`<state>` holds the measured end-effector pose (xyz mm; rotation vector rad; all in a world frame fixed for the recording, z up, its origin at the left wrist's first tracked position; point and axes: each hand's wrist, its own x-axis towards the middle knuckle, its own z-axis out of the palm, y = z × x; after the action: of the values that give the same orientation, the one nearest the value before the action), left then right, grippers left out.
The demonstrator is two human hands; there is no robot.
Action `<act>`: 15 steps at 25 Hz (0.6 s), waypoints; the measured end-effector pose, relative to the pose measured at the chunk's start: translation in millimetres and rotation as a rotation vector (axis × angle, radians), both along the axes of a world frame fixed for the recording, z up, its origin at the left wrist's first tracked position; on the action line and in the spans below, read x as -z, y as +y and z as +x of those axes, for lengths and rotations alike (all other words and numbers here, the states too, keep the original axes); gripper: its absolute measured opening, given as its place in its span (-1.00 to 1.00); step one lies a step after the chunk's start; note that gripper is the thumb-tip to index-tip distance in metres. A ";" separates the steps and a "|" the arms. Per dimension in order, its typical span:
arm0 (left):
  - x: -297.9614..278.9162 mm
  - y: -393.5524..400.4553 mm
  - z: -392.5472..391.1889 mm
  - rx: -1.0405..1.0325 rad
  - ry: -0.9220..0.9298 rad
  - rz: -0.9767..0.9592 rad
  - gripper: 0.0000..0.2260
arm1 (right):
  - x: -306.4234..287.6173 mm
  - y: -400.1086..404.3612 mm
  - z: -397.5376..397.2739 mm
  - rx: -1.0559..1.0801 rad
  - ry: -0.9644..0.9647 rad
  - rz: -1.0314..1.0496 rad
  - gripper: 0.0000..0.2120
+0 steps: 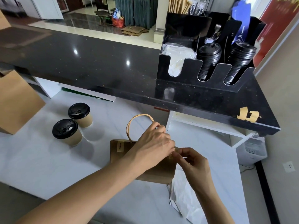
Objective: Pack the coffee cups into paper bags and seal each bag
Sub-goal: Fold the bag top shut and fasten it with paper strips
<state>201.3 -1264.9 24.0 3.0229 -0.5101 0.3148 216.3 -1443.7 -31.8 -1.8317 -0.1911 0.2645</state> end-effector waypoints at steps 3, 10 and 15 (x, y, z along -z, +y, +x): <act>-2.2 2.6 0.2 -0.003 0.032 -0.007 -0.73 | 2.6 2.0 1.6 -0.010 -0.011 -0.017 -0.89; -8.6 3.4 2.9 -0.011 0.109 -0.056 -0.84 | 5.4 2.1 1.3 0.010 -0.094 0.036 -0.81; -16.3 0.2 5.2 -0.018 0.137 0.040 -0.76 | 6.1 -3.8 2.9 -0.019 -0.069 0.047 -0.77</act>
<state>206.5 -1264.7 40.3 3.0608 -0.4851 0.0988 219.3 -1447.4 -37.9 -1.7943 -0.2609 0.2085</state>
